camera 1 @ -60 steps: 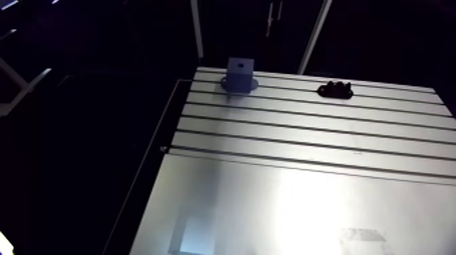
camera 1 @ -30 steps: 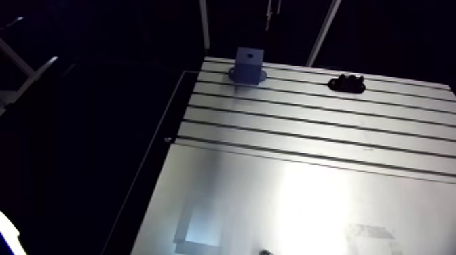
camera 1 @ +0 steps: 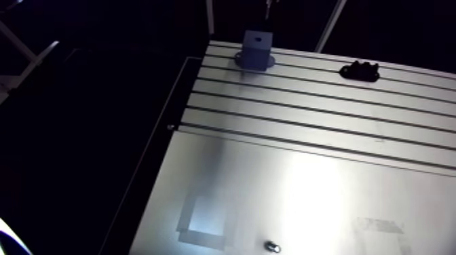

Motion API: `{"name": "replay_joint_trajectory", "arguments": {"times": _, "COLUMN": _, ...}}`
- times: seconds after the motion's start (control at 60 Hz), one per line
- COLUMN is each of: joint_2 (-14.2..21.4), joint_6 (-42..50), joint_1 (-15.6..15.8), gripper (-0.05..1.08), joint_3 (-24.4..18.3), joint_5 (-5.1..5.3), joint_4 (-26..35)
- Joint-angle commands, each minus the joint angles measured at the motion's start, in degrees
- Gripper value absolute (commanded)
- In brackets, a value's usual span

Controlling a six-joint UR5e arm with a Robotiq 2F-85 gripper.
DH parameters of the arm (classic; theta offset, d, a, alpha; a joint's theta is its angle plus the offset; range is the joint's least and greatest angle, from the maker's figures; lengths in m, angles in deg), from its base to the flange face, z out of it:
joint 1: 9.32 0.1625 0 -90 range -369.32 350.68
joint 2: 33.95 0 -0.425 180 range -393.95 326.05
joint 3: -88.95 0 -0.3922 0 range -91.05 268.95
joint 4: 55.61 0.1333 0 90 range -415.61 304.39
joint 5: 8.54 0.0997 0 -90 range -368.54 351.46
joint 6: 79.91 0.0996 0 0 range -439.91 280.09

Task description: Pick up the M10 bolt and insert it into the hex recess until seated.

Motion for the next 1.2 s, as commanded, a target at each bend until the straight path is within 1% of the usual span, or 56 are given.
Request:
{"name": "replay_joint_trajectory", "arguments": {"times": 0.017, "joint_2": -1.36, "joint_6": 0.03, "joint_1": 0.49, "gripper": 1.06, "joint_3": -0.74, "joint_5": -0.21, "joint_4": -0.03}}
{"name": "replay_joint_trajectory", "arguments": {"times": 0.3, "joint_2": -2.4, "joint_6": 0.11, "joint_1": 0.84, "gripper": 1.06, "joint_3": -1.26, "joint_5": -0.03, "joint_4": -0.12}}
{"name": "replay_joint_trajectory", "arguments": {"times": 0.783, "joint_2": -3.91, "joint_6": 0.64, "joint_1": 1.09, "gripper": 1.06, "joint_3": -2.14, "joint_5": -0.73, "joint_4": -0.05}}
{"name": "replay_joint_trajectory", "arguments": {"times": 0.95, "joint_2": -4.37, "joint_6": 0.64, "joint_1": 1.11, "gripper": 1.06, "joint_3": -2.66, "joint_5": -0.56, "joint_4": 0.13}}
{"name": "replay_joint_trajectory", "arguments": {"times": 1.2, "joint_2": -4.54, "joint_6": 0.64, "joint_1": 1.28, "gripper": 1.06, "joint_3": -2.59, "joint_5": -0.64, "joint_4": 0.22}}
